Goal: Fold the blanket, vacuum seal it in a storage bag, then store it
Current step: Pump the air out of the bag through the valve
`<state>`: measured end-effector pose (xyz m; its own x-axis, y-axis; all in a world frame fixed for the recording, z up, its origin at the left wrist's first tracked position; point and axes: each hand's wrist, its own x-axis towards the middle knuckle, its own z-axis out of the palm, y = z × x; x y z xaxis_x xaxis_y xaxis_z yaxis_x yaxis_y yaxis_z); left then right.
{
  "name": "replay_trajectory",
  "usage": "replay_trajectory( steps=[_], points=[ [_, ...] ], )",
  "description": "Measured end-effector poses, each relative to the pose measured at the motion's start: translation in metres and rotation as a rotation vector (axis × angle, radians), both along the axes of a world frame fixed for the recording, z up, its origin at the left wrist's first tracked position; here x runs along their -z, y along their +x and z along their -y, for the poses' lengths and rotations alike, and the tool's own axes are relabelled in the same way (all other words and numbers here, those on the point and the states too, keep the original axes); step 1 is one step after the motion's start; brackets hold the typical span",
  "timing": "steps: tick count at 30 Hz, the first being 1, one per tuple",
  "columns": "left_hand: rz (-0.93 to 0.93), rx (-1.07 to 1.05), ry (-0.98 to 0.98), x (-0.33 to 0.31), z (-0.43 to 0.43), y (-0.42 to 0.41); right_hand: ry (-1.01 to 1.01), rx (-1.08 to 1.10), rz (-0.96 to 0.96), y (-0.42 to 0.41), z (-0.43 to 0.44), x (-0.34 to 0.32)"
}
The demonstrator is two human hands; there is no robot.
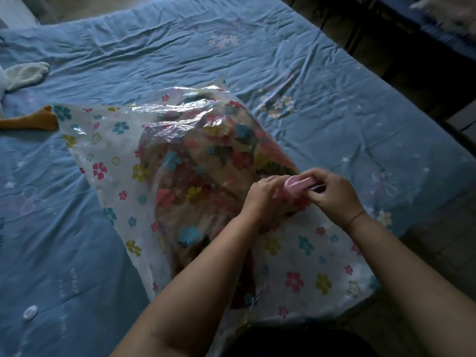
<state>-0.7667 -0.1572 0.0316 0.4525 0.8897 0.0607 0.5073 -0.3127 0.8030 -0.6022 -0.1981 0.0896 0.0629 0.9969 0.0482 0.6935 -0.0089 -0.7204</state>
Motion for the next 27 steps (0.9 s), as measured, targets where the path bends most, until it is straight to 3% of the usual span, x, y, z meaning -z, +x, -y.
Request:
replay_trajectory(
  steps=[4,12,18,23,27],
  points=[
    [0.011,0.004,-0.074,-0.011,0.007,0.003,0.043,0.088,0.078,-0.005,-0.003,0.005],
    [-0.099,0.073,-0.221,-0.007,0.001,-0.006,-0.003,0.012,0.149,-0.015,0.001,0.009],
    [-0.155,0.007,-0.143,0.008,-0.011,-0.026,0.131,0.29,0.121,-0.016,0.0,-0.025],
    [-0.129,-0.04,-0.183,0.015,-0.004,-0.043,0.164,0.394,0.136,-0.014,0.003,-0.044],
    [-0.053,-0.027,-0.088,-0.01,0.009,-0.031,0.196,0.4,0.108,-0.021,0.011,-0.058]
  ],
)
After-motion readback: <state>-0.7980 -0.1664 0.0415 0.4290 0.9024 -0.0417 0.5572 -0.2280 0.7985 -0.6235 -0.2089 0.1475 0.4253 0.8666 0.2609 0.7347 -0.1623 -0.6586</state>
